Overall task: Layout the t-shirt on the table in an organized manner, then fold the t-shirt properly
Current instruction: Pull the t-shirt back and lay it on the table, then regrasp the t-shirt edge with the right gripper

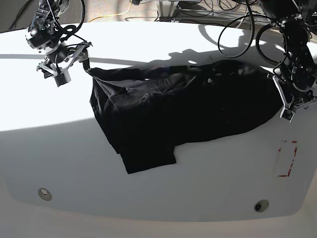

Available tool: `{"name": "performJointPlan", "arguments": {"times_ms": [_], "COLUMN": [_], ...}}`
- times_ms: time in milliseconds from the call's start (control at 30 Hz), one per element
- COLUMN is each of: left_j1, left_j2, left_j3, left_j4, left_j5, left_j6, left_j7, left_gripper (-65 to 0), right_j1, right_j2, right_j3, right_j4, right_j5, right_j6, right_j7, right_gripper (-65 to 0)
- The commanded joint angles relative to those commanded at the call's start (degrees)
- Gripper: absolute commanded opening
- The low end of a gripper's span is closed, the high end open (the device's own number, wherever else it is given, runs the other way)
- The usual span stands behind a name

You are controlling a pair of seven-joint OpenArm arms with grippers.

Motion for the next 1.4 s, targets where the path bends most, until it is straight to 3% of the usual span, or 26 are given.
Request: {"name": "performJointPlan", "arguments": {"times_ms": [100, 233, 633, 733, 1100, 1400], "left_j1": [0.00, -0.09, -0.18, -0.18, -0.97, -3.87], "left_j2": [0.00, 0.00, -0.70, -0.70, -1.41, -1.49], "left_j3": [0.00, 0.00, 0.00, 0.00, -1.41, -5.01], "left_j4": [0.00, 0.00, 0.09, 0.26, 0.79, 0.88], "left_j5": [0.00, 0.09, -0.09, -0.09, -0.09, -0.09], "left_j6": [0.00, 0.00, 0.00, 0.00, 0.00, 0.00], "left_j7": [0.00, 0.00, 0.00, 0.00, 0.00, 0.00], "left_gripper": [-22.9, -22.9, -22.9, -22.9, -22.9, -22.9], "right_j1": [5.01, 11.87, 32.44, 36.13, 40.09, 39.74], "right_j2": [0.00, 0.00, 1.14, 1.32, 3.08, 1.58], "right_j3": [-0.35, -0.35, -0.44, -0.53, -9.93, -12.84], "right_j4": [-2.02, -7.56, -35.87, -41.93, -58.46, -61.63], "right_j5": [-0.09, -0.09, -0.18, -0.18, -0.18, -0.09], "right_j6": [0.00, 0.00, 0.00, 0.00, 0.00, 0.00], "right_j7": [0.00, -0.09, 0.35, 2.29, 12.48, 13.89], "right_gripper": [-17.1, -17.1, -17.4, -17.4, -17.4, -17.4]}}
